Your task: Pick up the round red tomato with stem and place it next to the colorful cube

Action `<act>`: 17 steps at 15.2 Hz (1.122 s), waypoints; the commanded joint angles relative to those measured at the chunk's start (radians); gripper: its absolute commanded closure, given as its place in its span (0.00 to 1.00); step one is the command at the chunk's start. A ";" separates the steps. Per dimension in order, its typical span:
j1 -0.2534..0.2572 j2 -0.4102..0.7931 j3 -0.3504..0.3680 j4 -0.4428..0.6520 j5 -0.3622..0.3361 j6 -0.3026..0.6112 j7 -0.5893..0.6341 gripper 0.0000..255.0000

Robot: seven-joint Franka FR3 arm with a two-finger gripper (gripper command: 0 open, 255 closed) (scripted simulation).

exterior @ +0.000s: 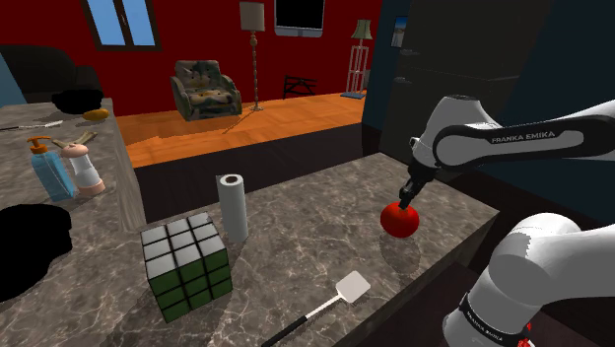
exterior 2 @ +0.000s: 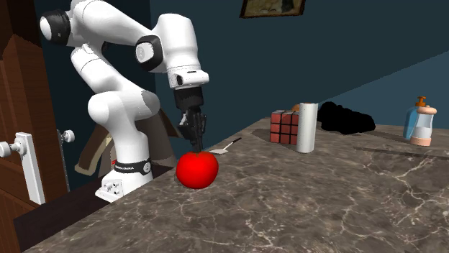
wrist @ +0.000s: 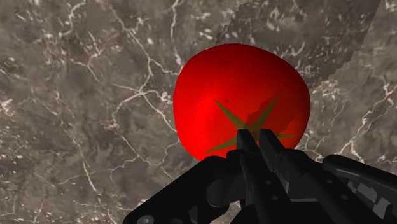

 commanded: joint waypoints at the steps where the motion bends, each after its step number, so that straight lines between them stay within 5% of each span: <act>1: 0.000 0.000 0.000 -0.001 0.000 0.000 0.000 1.00; 17: 0.010 -0.056 0.023 0.149 0.019 -0.205 0.008 1.00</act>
